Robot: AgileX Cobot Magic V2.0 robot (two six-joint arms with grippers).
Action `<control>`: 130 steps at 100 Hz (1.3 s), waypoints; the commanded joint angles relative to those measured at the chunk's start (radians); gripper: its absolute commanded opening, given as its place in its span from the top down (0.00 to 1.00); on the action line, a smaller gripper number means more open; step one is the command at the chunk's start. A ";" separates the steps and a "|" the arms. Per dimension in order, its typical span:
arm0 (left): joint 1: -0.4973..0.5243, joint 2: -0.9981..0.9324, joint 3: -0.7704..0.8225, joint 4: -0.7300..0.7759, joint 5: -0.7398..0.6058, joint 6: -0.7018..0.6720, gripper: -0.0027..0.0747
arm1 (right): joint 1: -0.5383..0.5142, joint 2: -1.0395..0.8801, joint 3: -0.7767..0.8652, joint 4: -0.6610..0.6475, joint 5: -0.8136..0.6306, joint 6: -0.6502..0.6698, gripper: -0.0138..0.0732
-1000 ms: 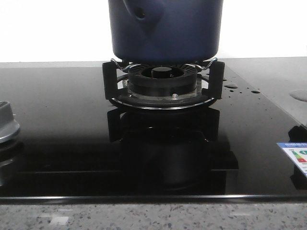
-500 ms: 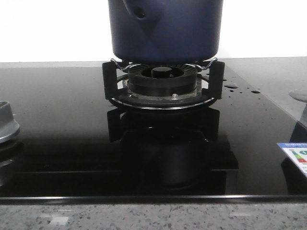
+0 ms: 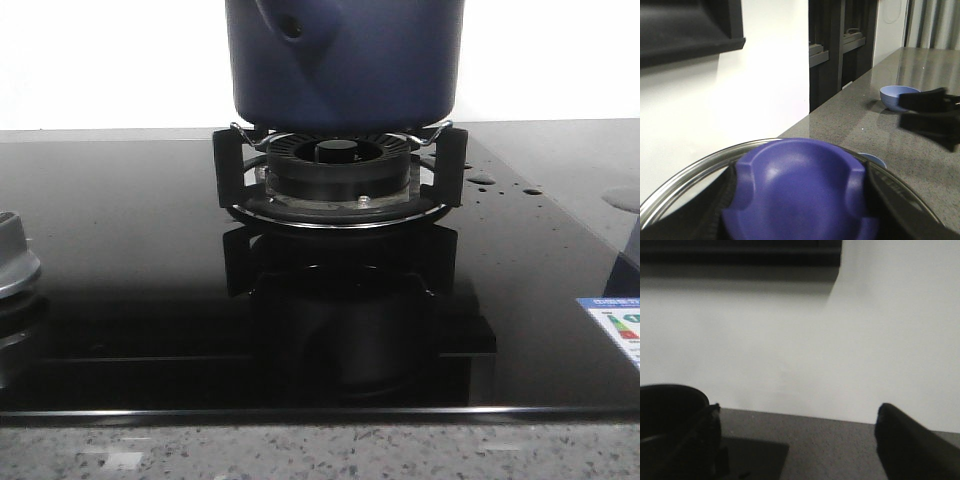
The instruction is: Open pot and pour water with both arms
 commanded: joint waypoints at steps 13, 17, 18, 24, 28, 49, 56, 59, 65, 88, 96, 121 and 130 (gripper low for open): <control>-0.022 0.150 -0.135 -0.116 0.033 0.031 0.68 | 0.041 -0.113 -0.024 -0.005 -0.071 0.091 0.89; -0.038 0.178 -0.156 -0.116 0.037 0.048 0.68 | 0.048 -0.129 -0.024 -0.023 -0.076 0.091 0.91; -0.044 0.190 -0.159 -0.116 0.037 0.052 0.68 | 0.052 -0.135 -0.024 -0.027 -0.078 0.091 0.91; -0.070 0.233 -0.191 -0.114 0.039 0.071 0.68 | 0.061 -0.157 -0.024 -0.053 -0.078 0.091 0.91; -0.087 0.265 -0.213 -0.114 0.037 0.076 0.68 | 0.065 -0.170 -0.024 -0.069 -0.078 0.091 0.91; -0.116 0.390 -0.288 -0.112 0.033 0.076 0.68 | 0.076 -0.196 -0.024 -0.089 -0.069 0.091 0.91; -0.116 0.421 -0.301 -0.112 0.033 0.076 0.68 | 0.076 -0.196 -0.024 -0.089 -0.069 0.091 0.91; -0.116 0.430 -0.306 -0.112 0.033 0.076 0.68 | 0.076 -0.196 -0.024 -0.089 -0.069 0.091 0.91; -0.116 0.448 -0.306 -0.112 0.033 0.076 0.68 | 0.076 -0.196 -0.024 -0.089 -0.069 0.091 0.91; -0.116 0.482 -0.306 -0.110 -0.001 0.076 0.68 | 0.076 -0.196 -0.020 -0.091 -0.069 0.091 0.91; -0.116 0.487 -0.306 -0.110 0.000 0.076 0.68 | 0.076 -0.196 -0.016 -0.091 -0.069 0.091 0.91; -0.116 0.504 -0.306 -0.105 0.001 0.076 0.68 | 0.076 -0.196 0.004 -0.092 -0.069 0.091 0.91; -0.116 0.505 -0.306 -0.101 0.017 0.080 0.58 | 0.076 -0.196 0.009 -0.092 -0.069 0.091 0.91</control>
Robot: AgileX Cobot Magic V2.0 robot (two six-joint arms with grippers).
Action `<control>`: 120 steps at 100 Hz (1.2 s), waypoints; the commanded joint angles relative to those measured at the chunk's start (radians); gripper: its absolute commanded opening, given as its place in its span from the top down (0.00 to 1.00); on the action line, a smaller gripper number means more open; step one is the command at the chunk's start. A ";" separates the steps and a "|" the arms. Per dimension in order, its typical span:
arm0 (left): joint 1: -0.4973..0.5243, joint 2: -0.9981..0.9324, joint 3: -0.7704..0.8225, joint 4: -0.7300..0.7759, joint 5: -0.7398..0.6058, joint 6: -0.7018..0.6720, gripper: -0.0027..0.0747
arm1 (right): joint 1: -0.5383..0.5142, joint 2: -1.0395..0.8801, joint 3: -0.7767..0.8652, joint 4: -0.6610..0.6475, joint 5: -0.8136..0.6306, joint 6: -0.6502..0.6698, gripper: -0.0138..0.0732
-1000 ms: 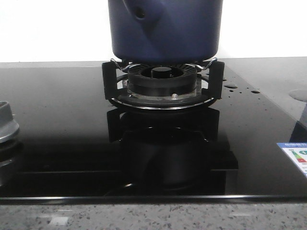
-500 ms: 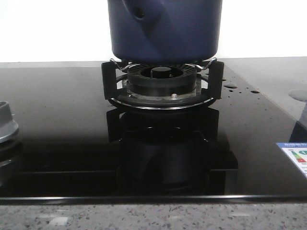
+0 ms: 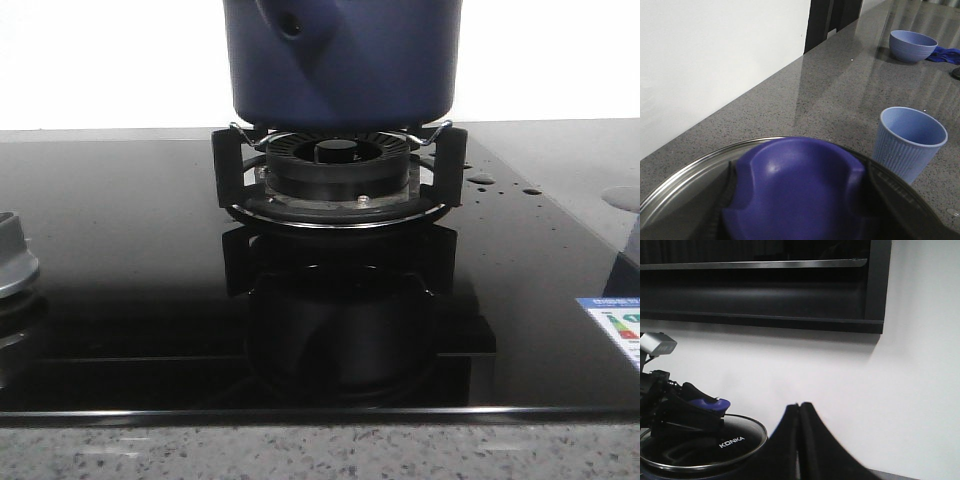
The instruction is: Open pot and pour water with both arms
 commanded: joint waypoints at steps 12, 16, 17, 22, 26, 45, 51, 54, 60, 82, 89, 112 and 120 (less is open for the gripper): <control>-0.006 -0.043 -0.037 -0.072 0.033 -0.003 0.28 | 0.000 0.002 -0.021 0.011 -0.020 -0.001 0.91; -0.006 -0.046 -0.037 -0.072 0.036 -0.003 0.22 | 0.000 0.002 -0.021 0.011 -0.020 -0.001 0.91; -0.006 -0.049 -0.037 -0.072 0.036 -0.003 0.21 | 0.000 0.002 -0.021 0.011 -0.020 -0.001 0.91; -0.006 -0.064 -0.037 -0.076 0.036 -0.003 0.20 | 0.000 0.002 -0.021 0.011 -0.020 -0.001 0.91; -0.006 -0.081 -0.037 -0.081 0.034 -0.003 0.21 | 0.000 0.002 -0.021 0.011 -0.020 -0.001 0.91; 0.019 -0.227 -0.037 -0.053 0.032 -0.104 0.45 | 0.000 0.002 -0.021 -0.004 -0.014 -0.001 0.91; 0.034 -0.286 -0.030 0.015 0.012 -0.161 0.60 | 0.000 0.002 -0.021 -0.028 -0.014 -0.001 0.91; 0.044 -0.330 -0.017 0.053 -0.006 -0.181 0.65 | 0.000 0.002 -0.021 -0.051 -0.016 -0.001 0.91; 0.061 -0.406 0.019 0.140 -0.045 -0.219 0.72 | 0.002 -0.002 -0.021 -0.083 -0.021 -0.001 0.91; 0.156 -0.773 0.329 0.239 -0.130 -0.281 0.74 | 0.035 -0.074 0.022 -0.157 -0.028 0.047 0.91; 0.183 -0.892 0.453 0.241 -0.125 -0.281 0.79 | 0.042 -0.106 0.066 -0.157 -0.040 0.049 0.91; 0.213 -1.250 0.798 0.243 -0.237 -0.283 0.99 | 0.048 -0.180 0.172 -0.157 -0.127 0.049 0.91; 0.213 -1.337 0.877 0.243 -0.274 -0.295 0.99 | 0.048 -0.191 0.177 -0.157 -0.138 0.049 0.91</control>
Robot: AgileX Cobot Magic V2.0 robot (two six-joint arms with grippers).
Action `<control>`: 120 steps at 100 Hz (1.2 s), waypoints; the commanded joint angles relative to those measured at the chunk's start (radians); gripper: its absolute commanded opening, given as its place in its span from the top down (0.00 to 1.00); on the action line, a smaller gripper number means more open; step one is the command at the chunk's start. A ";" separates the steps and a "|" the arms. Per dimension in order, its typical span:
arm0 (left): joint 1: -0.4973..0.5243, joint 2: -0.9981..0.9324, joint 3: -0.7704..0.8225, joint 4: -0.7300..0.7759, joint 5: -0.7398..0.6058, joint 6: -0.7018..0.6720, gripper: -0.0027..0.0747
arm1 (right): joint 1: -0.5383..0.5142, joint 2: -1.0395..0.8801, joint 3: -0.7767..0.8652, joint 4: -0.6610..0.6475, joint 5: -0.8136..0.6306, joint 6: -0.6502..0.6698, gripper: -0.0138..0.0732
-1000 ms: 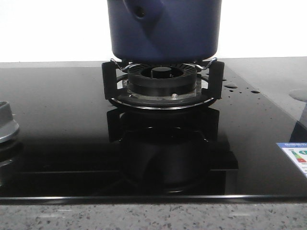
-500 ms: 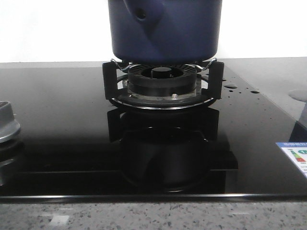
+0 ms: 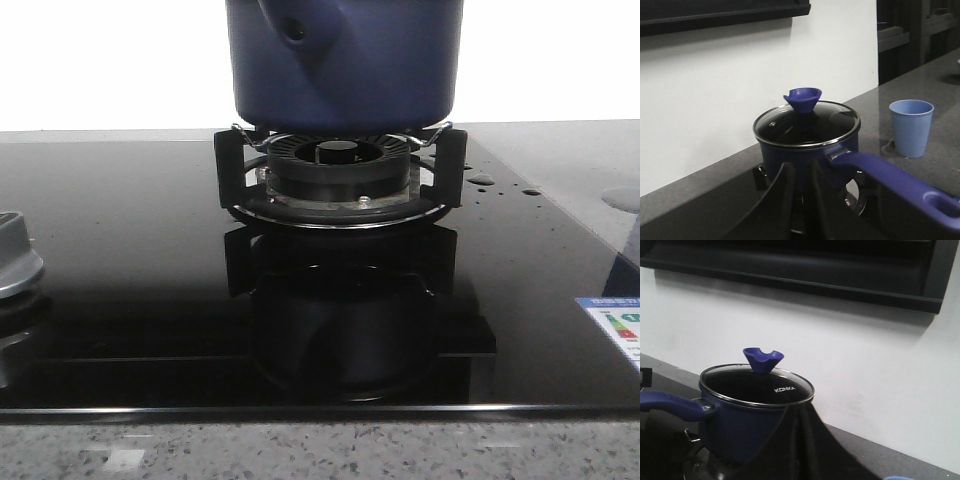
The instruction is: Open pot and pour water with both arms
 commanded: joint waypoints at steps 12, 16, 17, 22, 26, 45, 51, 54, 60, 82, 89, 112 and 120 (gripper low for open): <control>0.002 -0.164 0.117 -0.045 -0.085 -0.024 0.99 | 0.003 0.000 -0.021 0.020 -0.037 0.000 0.91; 0.002 -0.180 0.131 -0.045 -0.085 -0.024 0.99 | 0.003 0.000 -0.021 0.020 -0.037 0.000 0.91; 0.002 -0.182 0.133 -0.045 -0.085 -0.024 0.99 | 0.003 0.000 -0.021 0.020 -0.037 0.000 0.91; 0.002 -0.192 0.144 -0.049 -0.085 -0.024 0.99 | 0.003 0.000 -0.021 0.020 -0.037 0.000 0.91; 0.002 -0.193 0.149 -0.049 -0.085 -0.024 0.99 | 0.003 0.000 -0.021 0.020 -0.037 0.000 0.91; 0.002 -0.193 0.148 -0.049 -0.085 -0.024 0.99 | 0.003 0.000 -0.021 0.020 -0.037 0.000 0.91; 0.002 -0.193 0.148 -0.049 -0.085 -0.024 0.99 | 0.003 0.000 -0.021 0.020 -0.037 0.000 0.91; 0.002 -0.193 0.148 -0.049 -0.085 -0.024 0.99 | 0.003 0.000 -0.021 0.020 -0.037 0.000 0.91; 0.002 -0.193 0.148 -0.049 -0.085 -0.024 0.99 | 0.003 0.000 -0.021 0.020 -0.037 0.000 0.91; 0.002 -0.193 0.148 -0.050 -0.100 -0.024 0.99 | 0.003 0.000 -0.021 0.020 -0.037 0.000 0.91; 0.004 -0.193 0.148 0.034 -0.108 -0.026 0.99 | 0.003 0.000 -0.021 0.020 -0.037 0.000 0.91; 0.033 -0.202 0.176 0.836 -0.225 -0.701 0.99 | 0.003 0.000 -0.021 0.020 -0.037 0.000 0.91; 0.033 -0.228 0.228 1.047 -0.313 -0.910 0.99 | 0.003 0.000 -0.021 0.020 -0.037 0.000 0.91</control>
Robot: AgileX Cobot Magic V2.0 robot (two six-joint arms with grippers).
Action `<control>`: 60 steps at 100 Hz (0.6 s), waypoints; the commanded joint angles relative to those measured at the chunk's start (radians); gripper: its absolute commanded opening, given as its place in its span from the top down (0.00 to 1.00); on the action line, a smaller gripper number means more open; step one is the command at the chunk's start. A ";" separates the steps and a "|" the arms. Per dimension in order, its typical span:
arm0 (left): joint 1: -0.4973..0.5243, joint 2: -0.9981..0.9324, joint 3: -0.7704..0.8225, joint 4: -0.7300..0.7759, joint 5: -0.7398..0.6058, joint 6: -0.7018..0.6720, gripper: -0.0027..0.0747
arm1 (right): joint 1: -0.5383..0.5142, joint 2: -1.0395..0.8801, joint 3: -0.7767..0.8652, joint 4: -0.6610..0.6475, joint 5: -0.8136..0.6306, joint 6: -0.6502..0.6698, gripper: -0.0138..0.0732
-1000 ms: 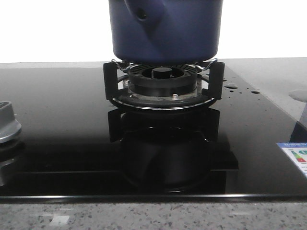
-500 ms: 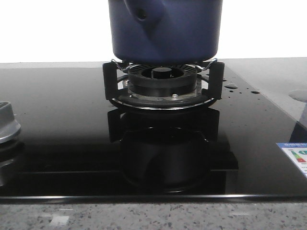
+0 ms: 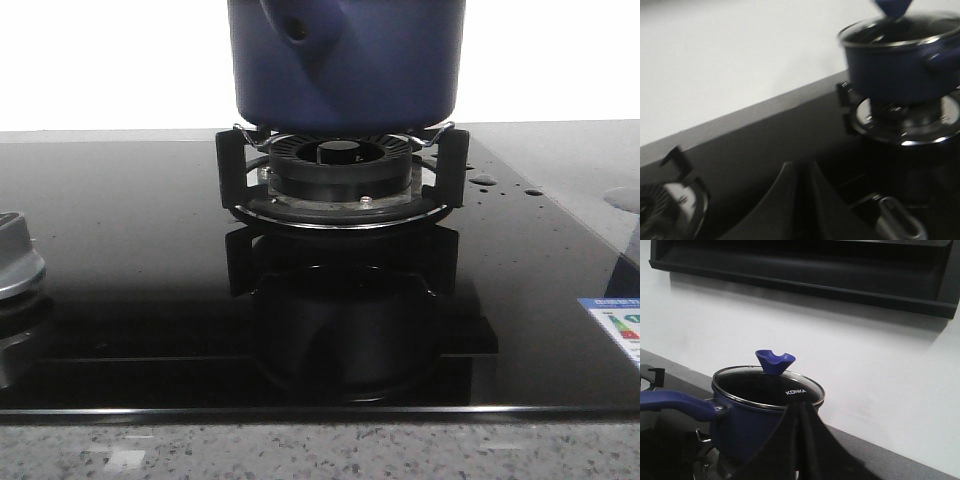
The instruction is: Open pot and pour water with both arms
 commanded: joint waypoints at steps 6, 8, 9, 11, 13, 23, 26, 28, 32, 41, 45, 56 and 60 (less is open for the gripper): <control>0.002 -0.045 0.080 0.296 -0.233 -0.346 0.99 | 0.003 0.006 -0.023 0.025 -0.010 0.000 0.91; 0.002 -0.057 0.106 0.307 -0.269 -0.366 0.99 | 0.003 0.006 -0.023 0.025 -0.010 0.000 0.91; 0.002 -0.061 0.114 0.310 -0.281 -0.371 0.99 | 0.003 0.006 -0.023 0.025 -0.010 0.000 0.91; 0.002 -0.073 0.139 0.309 -0.308 -0.380 0.99 | 0.003 0.006 -0.023 0.025 -0.010 0.000 0.91; 0.002 -0.088 0.161 0.309 -0.326 -0.388 0.99 | 0.003 0.006 -0.023 0.025 -0.010 0.000 0.91; 0.002 -0.158 0.253 0.340 -0.333 -0.455 0.99 | 0.003 0.006 -0.023 0.025 -0.010 0.000 0.91; 0.002 -0.179 0.286 0.364 -0.333 -0.495 0.99 | 0.003 0.006 -0.023 0.025 -0.010 0.000 0.91; 0.002 -0.194 0.298 0.385 -0.333 -0.520 0.99 | 0.003 0.006 -0.023 0.025 -0.010 0.000 0.91; 0.002 -0.223 0.335 0.412 -0.333 -0.556 0.99 | 0.003 0.006 -0.023 0.025 -0.010 0.000 0.91; 0.002 -0.277 0.405 0.404 -0.327 -0.581 0.99 | 0.003 0.006 -0.023 0.025 -0.010 0.000 0.91; 0.002 -0.297 0.418 0.398 -0.300 -0.586 0.99 | 0.003 0.006 -0.023 0.025 -0.010 0.000 0.91; 0.010 -0.300 0.415 0.429 -0.183 -0.586 0.99 | 0.003 0.006 -0.023 0.025 -0.010 0.000 0.91; 0.021 -0.300 0.415 0.432 -0.151 -0.586 0.99 | 0.003 0.006 -0.023 0.025 -0.010 0.000 0.91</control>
